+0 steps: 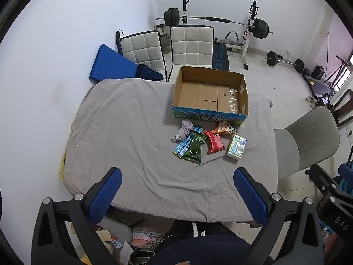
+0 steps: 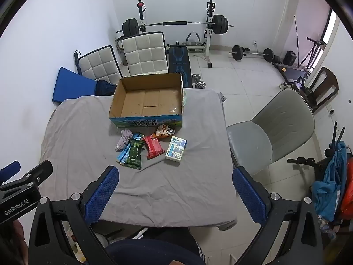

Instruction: Organize soft objects

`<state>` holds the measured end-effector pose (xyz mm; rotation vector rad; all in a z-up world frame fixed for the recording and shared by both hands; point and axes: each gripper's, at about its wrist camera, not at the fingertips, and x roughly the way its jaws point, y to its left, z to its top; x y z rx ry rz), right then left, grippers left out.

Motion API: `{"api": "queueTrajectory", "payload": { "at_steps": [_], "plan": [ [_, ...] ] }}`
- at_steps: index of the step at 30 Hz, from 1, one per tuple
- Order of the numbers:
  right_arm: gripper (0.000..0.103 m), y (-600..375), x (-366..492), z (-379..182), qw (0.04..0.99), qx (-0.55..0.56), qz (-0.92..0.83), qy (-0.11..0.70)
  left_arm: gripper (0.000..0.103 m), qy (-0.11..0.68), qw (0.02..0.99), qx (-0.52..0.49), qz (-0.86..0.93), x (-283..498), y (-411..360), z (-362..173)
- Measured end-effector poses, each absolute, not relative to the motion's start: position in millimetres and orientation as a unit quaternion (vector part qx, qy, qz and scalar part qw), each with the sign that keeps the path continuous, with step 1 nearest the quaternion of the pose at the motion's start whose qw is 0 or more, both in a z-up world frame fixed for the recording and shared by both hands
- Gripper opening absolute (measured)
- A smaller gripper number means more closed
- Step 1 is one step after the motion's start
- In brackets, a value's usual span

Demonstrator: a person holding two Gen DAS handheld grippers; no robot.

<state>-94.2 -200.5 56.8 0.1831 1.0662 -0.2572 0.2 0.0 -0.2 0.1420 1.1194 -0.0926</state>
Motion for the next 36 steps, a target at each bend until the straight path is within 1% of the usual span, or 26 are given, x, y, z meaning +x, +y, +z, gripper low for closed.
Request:
{"api": "queueTrajectory", "payload": {
  "at_steps": [15,22,36],
  "plan": [
    [0.103,-197,-94,57,0.85,0.087,-0.123,0.504,0.103,0.53,0.844,0.063,-0.05,-1,2,-4],
    [0.103,-210,-94,67,0.849,0.089,-0.125,0.506,0.103,0.533,0.843,0.06,-0.052,-1,4,-2],
    [0.103,-194,-93,55,0.85,0.084,-0.124,0.505,0.103,0.531,0.844,0.052,-0.051,-1,5,-5]
  ]
}}
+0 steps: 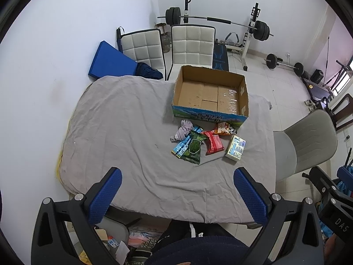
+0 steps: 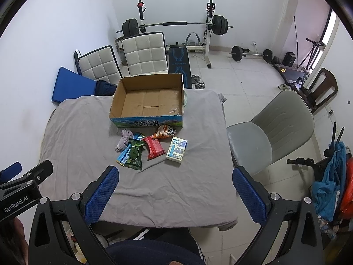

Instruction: Organize soft objects

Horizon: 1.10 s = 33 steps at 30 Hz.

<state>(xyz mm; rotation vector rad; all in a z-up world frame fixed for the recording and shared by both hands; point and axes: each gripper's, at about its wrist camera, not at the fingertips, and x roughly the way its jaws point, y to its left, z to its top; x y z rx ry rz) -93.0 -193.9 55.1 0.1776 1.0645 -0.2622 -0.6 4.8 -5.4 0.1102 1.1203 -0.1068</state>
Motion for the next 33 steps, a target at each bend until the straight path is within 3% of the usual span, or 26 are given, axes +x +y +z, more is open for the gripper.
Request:
{"api": "queueTrajectory", "payload": {
  "at_steps": [33],
  "plan": [
    [0.103,-196.2,-95.6,62.9,0.854,0.08,-0.132,0.496,0.103,0.527,0.844,0.063,-0.076,-1.9,-2.1,0.4]
  ]
}}
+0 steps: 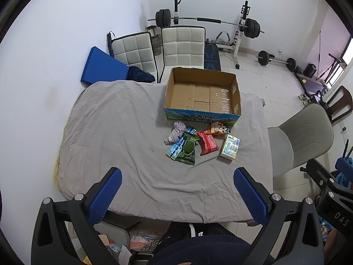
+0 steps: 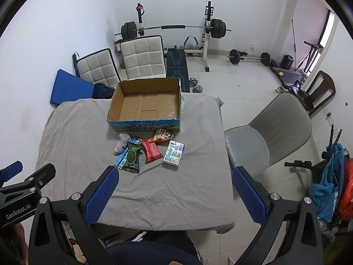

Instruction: Organize soft objects

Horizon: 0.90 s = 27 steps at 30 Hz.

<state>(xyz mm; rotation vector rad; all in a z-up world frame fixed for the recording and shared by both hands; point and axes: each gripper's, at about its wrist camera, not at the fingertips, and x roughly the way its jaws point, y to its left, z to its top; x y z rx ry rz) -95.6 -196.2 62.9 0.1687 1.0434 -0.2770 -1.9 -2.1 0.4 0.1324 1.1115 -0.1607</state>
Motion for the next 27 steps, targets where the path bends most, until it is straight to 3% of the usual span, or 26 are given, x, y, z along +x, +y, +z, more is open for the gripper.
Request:
{"api": "queueTrajectory", "payload": {
  "at_steps": [27],
  "plan": [
    [0.103,-194.3,-86.2,62.1,0.854,0.081,-0.133,0.497,0.103,0.524,0.845,0.066,-0.086,6.9,-6.1,6.9]
  ]
}}
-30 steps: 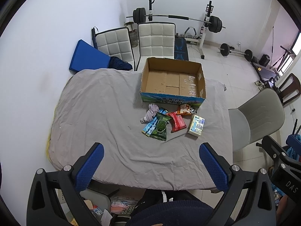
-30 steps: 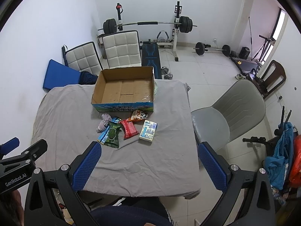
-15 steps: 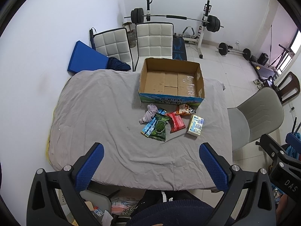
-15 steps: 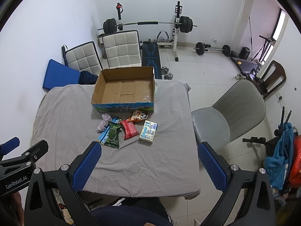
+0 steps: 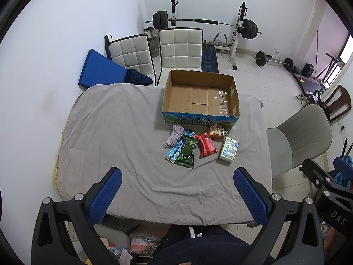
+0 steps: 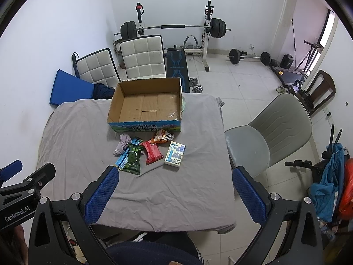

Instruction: Organize soft objects

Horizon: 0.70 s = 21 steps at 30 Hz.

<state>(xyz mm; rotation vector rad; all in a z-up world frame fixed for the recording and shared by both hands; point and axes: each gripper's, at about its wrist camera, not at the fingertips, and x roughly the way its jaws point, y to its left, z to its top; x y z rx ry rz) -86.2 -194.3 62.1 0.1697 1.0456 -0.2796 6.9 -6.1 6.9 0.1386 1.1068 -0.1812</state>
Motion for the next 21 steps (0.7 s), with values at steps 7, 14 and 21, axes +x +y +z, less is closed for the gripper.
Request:
{"api": "queueTrajectory", "payload": {
  "at_steps": [7,14,21],
  "plan": [
    [0.103,-194,-84,61,0.854,0.08,-0.132,0.497,0.103,0.524,0.845,0.066,-0.086,6,-6,6],
    [0.103,-202,-72,52,0.848,0.084,-0.138,0.505,0.103,0.519,0.847,0.073,-0.084,16,-7,2],
    [0.103,-231,-24,-2,0.831,0.092,-0.153,0.526,0.103,0.517,0.85,0.081,-0.062,76,-4,-46]
  ]
}}
